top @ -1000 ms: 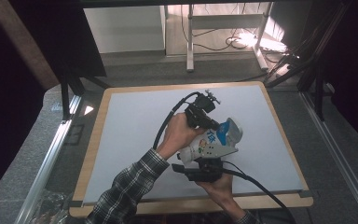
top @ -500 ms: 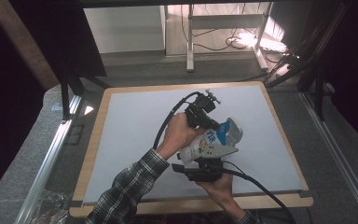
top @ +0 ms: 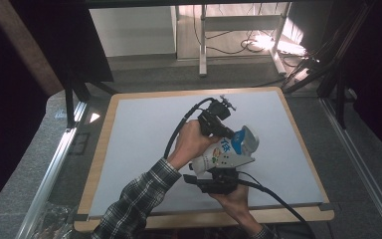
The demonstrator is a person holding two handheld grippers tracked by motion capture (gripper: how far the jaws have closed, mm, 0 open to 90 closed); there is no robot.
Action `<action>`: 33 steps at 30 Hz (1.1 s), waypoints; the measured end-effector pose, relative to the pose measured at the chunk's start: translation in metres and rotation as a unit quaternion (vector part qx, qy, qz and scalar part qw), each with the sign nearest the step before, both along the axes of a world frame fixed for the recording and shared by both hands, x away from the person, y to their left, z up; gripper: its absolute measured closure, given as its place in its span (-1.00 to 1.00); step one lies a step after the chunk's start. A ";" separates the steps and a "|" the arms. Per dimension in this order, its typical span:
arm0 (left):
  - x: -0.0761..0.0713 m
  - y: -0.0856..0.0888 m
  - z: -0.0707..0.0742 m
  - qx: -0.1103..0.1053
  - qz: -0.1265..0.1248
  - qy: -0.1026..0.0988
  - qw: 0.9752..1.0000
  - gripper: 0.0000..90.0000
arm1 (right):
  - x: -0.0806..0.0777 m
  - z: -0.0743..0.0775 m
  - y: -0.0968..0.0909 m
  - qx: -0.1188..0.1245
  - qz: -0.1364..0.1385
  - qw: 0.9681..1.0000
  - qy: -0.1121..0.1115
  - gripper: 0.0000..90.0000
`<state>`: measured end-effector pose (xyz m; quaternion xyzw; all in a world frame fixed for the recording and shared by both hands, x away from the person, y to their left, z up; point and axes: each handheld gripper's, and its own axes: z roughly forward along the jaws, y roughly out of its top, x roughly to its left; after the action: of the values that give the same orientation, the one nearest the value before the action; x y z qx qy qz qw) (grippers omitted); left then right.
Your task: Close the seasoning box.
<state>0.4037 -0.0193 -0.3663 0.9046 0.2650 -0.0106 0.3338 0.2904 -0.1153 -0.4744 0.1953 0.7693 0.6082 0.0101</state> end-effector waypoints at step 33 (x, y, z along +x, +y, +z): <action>-0.003 0.006 -0.003 -0.018 -0.001 -0.014 1.000 0.97 | 0.001 -0.005 0.001 -0.024 -0.003 1.000 -0.010 0.17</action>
<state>0.4012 -0.0129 -0.3692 0.8988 0.2591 -0.0027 0.3536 0.2914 -0.1138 -0.4797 0.1915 0.7830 0.5913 0.0246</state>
